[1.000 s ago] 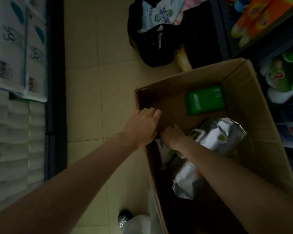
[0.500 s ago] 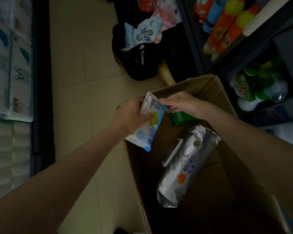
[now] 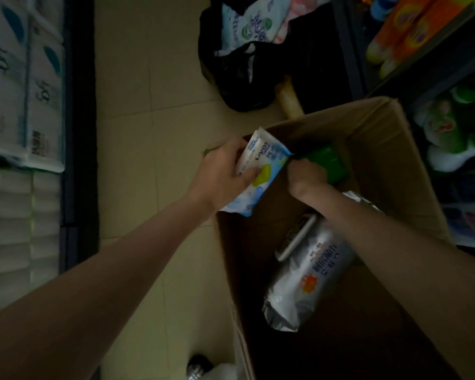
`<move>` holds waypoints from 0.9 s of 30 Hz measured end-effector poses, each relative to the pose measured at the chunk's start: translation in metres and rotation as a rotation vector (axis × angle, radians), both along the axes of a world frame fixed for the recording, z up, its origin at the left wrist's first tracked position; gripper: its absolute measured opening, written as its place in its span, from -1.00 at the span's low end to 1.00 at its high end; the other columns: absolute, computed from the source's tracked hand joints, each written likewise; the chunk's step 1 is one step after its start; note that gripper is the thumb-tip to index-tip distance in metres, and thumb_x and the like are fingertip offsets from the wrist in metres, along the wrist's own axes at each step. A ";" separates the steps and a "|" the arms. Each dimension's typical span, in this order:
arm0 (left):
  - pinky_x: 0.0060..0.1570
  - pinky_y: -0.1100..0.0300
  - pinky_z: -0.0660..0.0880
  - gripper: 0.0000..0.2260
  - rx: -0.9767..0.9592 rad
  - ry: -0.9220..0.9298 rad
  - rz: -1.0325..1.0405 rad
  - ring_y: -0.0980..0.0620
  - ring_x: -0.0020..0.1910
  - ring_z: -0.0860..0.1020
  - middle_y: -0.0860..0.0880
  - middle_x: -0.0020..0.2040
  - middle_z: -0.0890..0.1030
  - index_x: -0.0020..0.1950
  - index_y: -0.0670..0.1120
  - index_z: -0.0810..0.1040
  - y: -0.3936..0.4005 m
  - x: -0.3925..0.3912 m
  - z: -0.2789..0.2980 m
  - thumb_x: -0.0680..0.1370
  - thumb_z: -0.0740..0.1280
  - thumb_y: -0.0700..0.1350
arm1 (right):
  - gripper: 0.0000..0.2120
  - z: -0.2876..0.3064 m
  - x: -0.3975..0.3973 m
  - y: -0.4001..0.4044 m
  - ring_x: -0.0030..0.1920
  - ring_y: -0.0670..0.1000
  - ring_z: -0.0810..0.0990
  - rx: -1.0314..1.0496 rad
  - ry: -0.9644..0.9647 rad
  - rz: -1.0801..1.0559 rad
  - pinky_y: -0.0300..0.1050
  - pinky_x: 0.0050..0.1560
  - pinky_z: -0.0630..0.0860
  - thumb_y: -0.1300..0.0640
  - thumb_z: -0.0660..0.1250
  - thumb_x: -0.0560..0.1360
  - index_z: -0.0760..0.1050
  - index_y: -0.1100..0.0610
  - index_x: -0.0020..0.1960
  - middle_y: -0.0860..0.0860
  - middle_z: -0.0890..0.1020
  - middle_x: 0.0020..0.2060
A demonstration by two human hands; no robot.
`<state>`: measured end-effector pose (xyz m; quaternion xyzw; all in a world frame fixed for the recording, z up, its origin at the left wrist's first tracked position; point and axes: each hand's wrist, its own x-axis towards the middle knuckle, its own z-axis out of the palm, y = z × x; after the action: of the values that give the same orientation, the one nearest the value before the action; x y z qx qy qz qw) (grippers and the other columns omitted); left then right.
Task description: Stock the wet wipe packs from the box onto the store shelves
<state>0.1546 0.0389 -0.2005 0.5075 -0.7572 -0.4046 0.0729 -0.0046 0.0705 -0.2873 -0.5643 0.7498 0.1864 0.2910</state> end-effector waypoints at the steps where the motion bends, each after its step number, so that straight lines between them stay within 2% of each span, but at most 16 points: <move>1: -0.12 0.08 0.52 -0.72 -0.011 -0.025 -0.007 -0.06 -0.04 0.59 -0.10 0.00 0.62 0.15 -0.16 0.46 0.001 0.001 0.006 0.49 0.37 -0.09 | -0.77 0.016 0.000 0.000 0.17 0.16 0.53 0.024 -0.050 0.018 -0.03 0.04 0.47 0.26 0.18 0.54 0.46 0.21 0.17 0.15 0.53 0.15; 4: -0.18 0.14 0.40 -0.72 -0.068 -0.118 0.023 -0.14 -0.02 0.56 -0.13 0.01 0.60 0.17 -0.14 0.48 0.001 0.005 0.037 0.51 0.33 -0.06 | -0.77 0.079 -0.006 -0.009 0.04 0.12 0.57 0.148 -0.181 0.170 -0.10 -0.12 0.49 0.21 0.31 0.47 0.47 0.23 0.11 0.13 0.55 0.07; 6: -0.20 0.17 0.33 -0.72 -0.141 -0.196 0.105 -0.16 0.00 0.55 -0.15 0.02 0.60 0.16 -0.16 0.49 -0.005 0.016 0.065 0.51 0.32 -0.05 | -0.80 0.134 -0.006 -0.021 -0.15 0.04 0.57 0.209 -0.298 0.242 -0.17 -0.25 0.51 0.20 0.35 0.48 0.51 0.23 0.08 0.07 0.55 -0.03; 8: -0.18 0.11 0.37 -0.71 -0.192 -0.244 0.189 -0.20 0.00 0.56 -0.17 0.02 0.61 0.13 -0.15 0.51 -0.010 0.034 0.097 0.50 0.31 0.00 | -0.95 0.196 0.007 -0.032 -0.35 -0.04 0.50 0.176 -0.371 0.347 -0.30 -0.49 0.42 0.19 0.34 0.50 0.49 0.16 -0.11 0.07 0.52 -0.14; 9: -0.18 0.09 0.39 -0.71 -0.206 -0.256 0.217 -0.20 -0.02 0.56 -0.17 0.00 0.61 0.12 -0.14 0.52 -0.011 0.047 0.114 0.50 0.31 0.01 | -0.86 0.226 0.019 -0.037 -0.42 -0.05 0.45 0.131 -0.364 0.420 -0.35 -0.58 0.35 0.19 0.33 0.50 0.42 0.13 -0.21 0.07 0.50 -0.20; 11: -0.25 0.11 0.33 -0.73 -0.262 -0.279 0.238 -0.18 -0.09 0.55 -0.18 -0.04 0.61 0.08 -0.15 0.53 -0.010 0.077 0.147 0.51 0.31 0.01 | -0.82 0.282 0.051 -0.047 -0.49 -0.07 0.41 0.031 -0.302 0.564 -0.39 -0.65 0.29 0.20 0.30 0.52 0.36 0.16 -0.22 0.06 0.46 -0.26; 13: -0.24 0.14 0.26 -0.77 -0.325 -0.294 0.243 -0.18 -0.09 0.52 -0.19 -0.05 0.58 0.03 -0.16 0.51 -0.006 0.114 0.180 0.51 0.30 -0.02 | -0.91 0.328 0.087 -0.056 -0.48 -0.01 0.48 -0.092 -0.246 0.678 -0.32 -0.63 0.36 0.20 0.28 0.53 0.39 0.17 -0.14 0.09 0.48 -0.20; 15: -0.22 0.16 0.25 -0.79 -0.376 -0.275 0.280 -0.20 -0.02 0.52 -0.19 -0.04 0.56 0.02 -0.16 0.49 -0.002 0.157 0.215 0.52 0.30 -0.04 | -0.89 0.373 0.127 -0.061 -0.40 0.07 0.52 -0.233 -0.214 0.763 -0.26 -0.59 0.37 0.22 0.28 0.51 0.37 0.15 -0.17 0.10 0.49 -0.19; 18: -0.19 0.14 0.29 -0.79 -0.466 -0.284 0.388 -0.18 0.02 0.52 -0.17 0.00 0.56 0.06 -0.15 0.48 0.006 0.232 0.276 0.52 0.30 -0.04 | -0.93 0.439 0.196 -0.058 -0.16 0.01 0.41 -0.439 -0.187 0.907 -0.19 -0.22 0.28 0.18 0.30 0.51 0.40 0.10 -0.12 -0.03 0.41 -0.20; 20: -0.12 0.07 0.36 -0.75 -0.553 -0.315 0.462 -0.19 0.08 0.52 -0.16 0.05 0.57 0.12 -0.12 0.48 0.015 0.288 0.324 0.51 0.30 -0.03 | -0.92 0.478 0.251 -0.054 -0.08 0.06 0.48 -0.573 -0.201 0.963 -0.11 -0.11 0.35 0.13 0.30 0.51 0.47 0.12 -0.04 -0.05 0.44 -0.19; 23: -0.04 0.01 0.41 -0.73 -0.718 -0.376 0.553 -0.19 0.10 0.51 -0.15 0.07 0.55 0.13 -0.12 0.46 0.042 0.380 0.405 0.52 0.29 0.00 | -0.87 0.534 0.346 -0.045 0.07 0.15 0.55 -0.779 -0.167 1.040 -0.02 -0.04 0.44 0.05 0.27 0.52 0.45 0.05 0.04 0.07 0.60 -0.03; 27: -0.05 0.02 0.40 -0.72 -0.910 -0.509 0.745 -0.19 0.09 0.52 -0.15 0.07 0.54 0.17 -0.12 0.46 0.100 0.501 0.514 0.53 0.27 0.00 | -0.77 0.624 0.464 -0.029 0.08 0.18 0.57 -1.136 -0.131 1.131 0.02 -0.02 0.48 0.01 0.20 0.56 0.41 0.00 0.20 0.13 0.61 0.05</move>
<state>0.6555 0.1388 0.3138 0.7351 -0.6198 0.1431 0.2346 0.4593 0.0411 0.3362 -0.9302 0.3118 -0.1381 -0.1357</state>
